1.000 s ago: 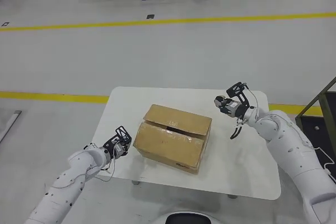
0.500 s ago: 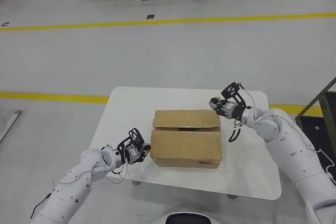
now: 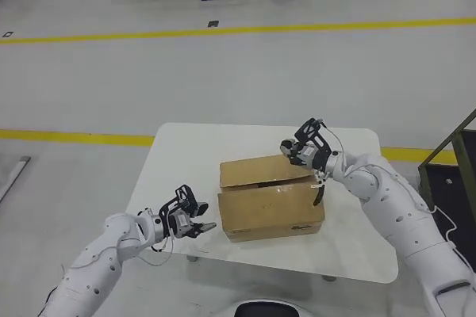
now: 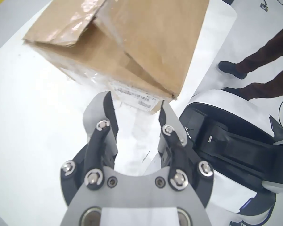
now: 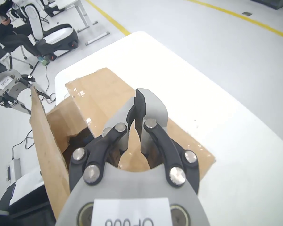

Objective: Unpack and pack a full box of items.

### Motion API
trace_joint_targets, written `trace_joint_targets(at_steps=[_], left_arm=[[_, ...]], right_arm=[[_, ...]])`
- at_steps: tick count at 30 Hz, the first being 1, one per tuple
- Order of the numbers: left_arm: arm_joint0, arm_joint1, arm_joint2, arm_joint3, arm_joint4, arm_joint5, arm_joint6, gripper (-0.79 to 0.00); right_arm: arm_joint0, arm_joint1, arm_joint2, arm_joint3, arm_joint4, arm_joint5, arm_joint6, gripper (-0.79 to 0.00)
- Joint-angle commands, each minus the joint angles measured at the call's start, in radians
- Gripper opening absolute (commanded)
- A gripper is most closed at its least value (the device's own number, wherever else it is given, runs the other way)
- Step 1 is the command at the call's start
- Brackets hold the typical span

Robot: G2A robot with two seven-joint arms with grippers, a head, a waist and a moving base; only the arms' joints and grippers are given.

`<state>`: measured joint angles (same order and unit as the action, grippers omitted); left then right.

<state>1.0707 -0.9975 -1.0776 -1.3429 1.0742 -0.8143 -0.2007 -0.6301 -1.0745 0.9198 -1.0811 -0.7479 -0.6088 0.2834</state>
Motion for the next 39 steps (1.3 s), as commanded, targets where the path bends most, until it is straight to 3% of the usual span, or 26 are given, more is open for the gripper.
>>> trace_joint_targets(at_steps=[1, 8, 18, 25, 31, 39], left_arm=[[0.028, 0.01, -0.044, -0.016, -0.025, 0.018, -0.02, 0.0], [0.108, 0.034, -0.14, -0.066, -0.056, 0.06, -0.074, 0.0], [0.123, 0.039, -0.162, -0.089, -0.077, 0.059, -0.094, 0.0], [0.128, 0.038, -0.16, -0.094, -0.083, 0.073, -0.083, 0.0], [0.08, 0.014, -0.086, -0.064, -0.035, 0.147, -0.008, 0.0], [-0.041, -0.051, 0.099, 0.118, 0.045, 0.222, 0.142, 0.0]], right_arm=[[0.0, 0.007, 0.026, -0.013, -0.014, -0.02, -0.016, -0.785], [-0.066, 0.016, 0.034, -0.121, -0.003, -0.101, 0.017, -0.785], [-0.127, -0.025, -0.086, -0.03, -0.187, 0.094, -0.035, -0.785], [-0.127, -0.045, -0.102, 0.009, -0.215, 0.135, -0.09, -0.785], [-0.12, -0.053, -0.097, 0.017, -0.223, 0.125, -0.103, -0.785], [-0.124, -0.06, -0.084, 0.022, -0.23, 0.117, -0.101, -0.785]])
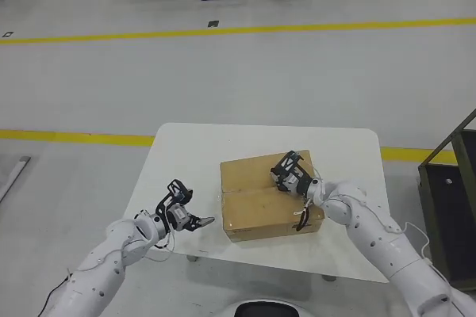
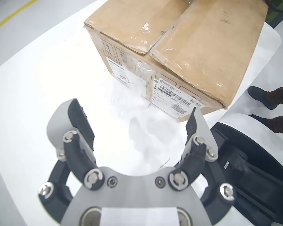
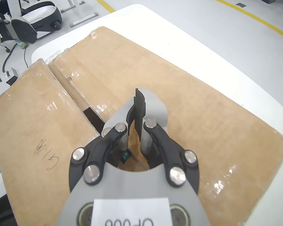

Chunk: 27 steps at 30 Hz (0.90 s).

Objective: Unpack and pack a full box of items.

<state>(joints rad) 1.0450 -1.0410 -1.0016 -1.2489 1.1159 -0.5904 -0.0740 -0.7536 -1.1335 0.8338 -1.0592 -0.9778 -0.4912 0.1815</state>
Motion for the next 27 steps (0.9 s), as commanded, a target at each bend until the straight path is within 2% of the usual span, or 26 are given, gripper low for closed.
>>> trace_joint_targets(at_steps=[1, 12, 15, 19, 27], left_arm=[[-0.015, -0.007, 0.023, 0.024, 0.003, -0.002, 0.015, 0.0], [-0.015, -0.007, 0.023, 0.024, 0.003, -0.002, 0.015, 0.0], [-0.007, -0.014, 0.032, 0.026, -0.012, 0.022, 0.011, 0.0], [-0.025, -0.035, 0.075, 0.052, 0.008, 0.068, 0.051, 0.0], [-0.091, -0.091, 0.158, 0.176, 0.012, 0.157, 0.155, 0.0]], right_arm=[[-0.002, -0.001, 0.004, 0.0, -0.001, -0.002, 0.003, -0.785], [0.005, -0.007, 0.026, 0.004, -0.002, -0.031, 0.029, -0.785], [0.005, -0.01, 0.026, 0.004, -0.005, -0.043, 0.035, -0.785], [0.004, -0.015, 0.024, 0.008, -0.006, -0.053, 0.039, -0.785], [-0.002, -0.021, 0.03, 0.009, -0.008, -0.054, 0.05, -0.785]])
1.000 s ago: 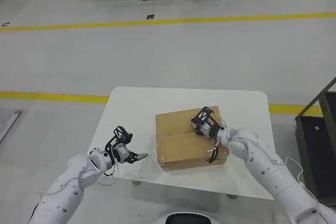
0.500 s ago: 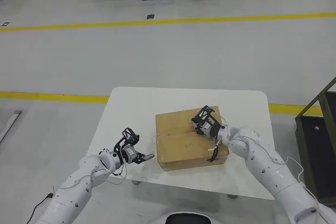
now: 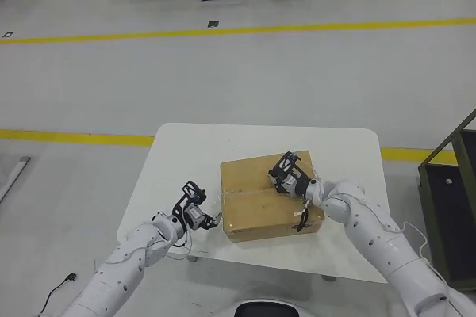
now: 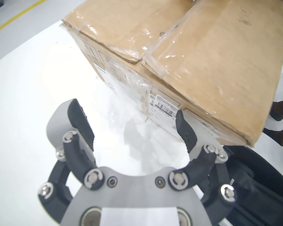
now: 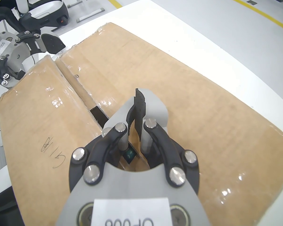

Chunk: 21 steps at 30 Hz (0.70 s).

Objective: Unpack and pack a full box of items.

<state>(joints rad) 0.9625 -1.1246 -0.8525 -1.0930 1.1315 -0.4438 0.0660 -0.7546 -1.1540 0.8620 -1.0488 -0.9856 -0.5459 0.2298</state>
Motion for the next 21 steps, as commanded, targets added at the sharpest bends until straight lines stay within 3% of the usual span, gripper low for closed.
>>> trace_joint_targets(at_steps=[1, 13, 21], left_arm=[[-0.015, -0.014, 0.016, 0.036, -0.01, 0.014, 0.029, 0.0], [-0.086, -0.068, 0.046, 0.172, -0.013, 0.078, 0.148, 0.0], [-0.079, -0.079, 0.016, 0.182, 0.024, 0.223, 0.259, 0.0]], right_arm=[[-0.002, -0.001, 0.003, -0.001, 0.0, 0.0, 0.003, -0.785], [-0.008, -0.007, 0.018, -0.01, -0.005, -0.011, 0.013, -0.785], [-0.009, -0.012, 0.023, -0.013, -0.005, -0.02, 0.02, -0.785]])
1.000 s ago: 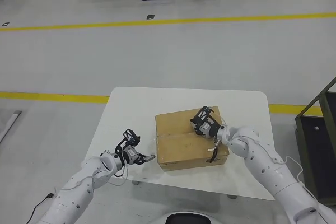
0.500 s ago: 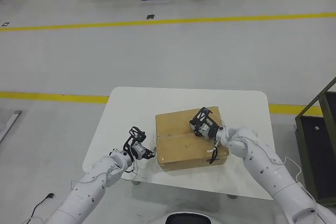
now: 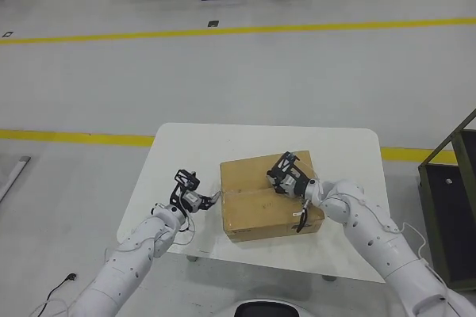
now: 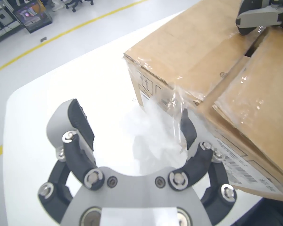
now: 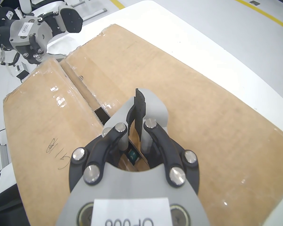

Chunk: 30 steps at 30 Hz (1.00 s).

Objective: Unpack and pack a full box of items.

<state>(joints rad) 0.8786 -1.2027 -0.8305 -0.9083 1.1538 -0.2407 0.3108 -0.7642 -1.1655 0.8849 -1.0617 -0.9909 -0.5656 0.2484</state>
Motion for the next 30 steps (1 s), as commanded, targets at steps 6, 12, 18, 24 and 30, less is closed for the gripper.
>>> trace_joint_targets(at_steps=[6, 12, 18, 24, 30], left_arm=[[0.021, 0.001, -0.039, -0.05, 0.045, 0.101, 0.079, 0.0], [0.032, 0.004, -0.075, -0.125, 0.064, 0.109, 0.077, 0.0], [0.025, 0.004, -0.094, -0.197, 0.085, 0.085, 0.031, 0.0], [0.002, -0.01, -0.077, -0.23, 0.1, 0.057, -0.001, 0.0], [-0.033, -0.033, -0.043, -0.221, 0.103, 0.025, -0.024, 0.0]], right_arm=[[0.002, -0.006, 0.002, 0.002, -0.003, -0.005, 0.007, -0.785], [0.0, -0.008, 0.01, 0.003, -0.006, -0.005, 0.007, -0.785], [-0.005, -0.009, 0.02, -0.005, -0.006, -0.003, 0.015, -0.785], [-0.01, -0.004, 0.048, -0.032, -0.004, -0.007, 0.029, -0.785], [-0.02, 0.007, 0.092, -0.062, -0.006, 0.011, 0.056, -0.785]])
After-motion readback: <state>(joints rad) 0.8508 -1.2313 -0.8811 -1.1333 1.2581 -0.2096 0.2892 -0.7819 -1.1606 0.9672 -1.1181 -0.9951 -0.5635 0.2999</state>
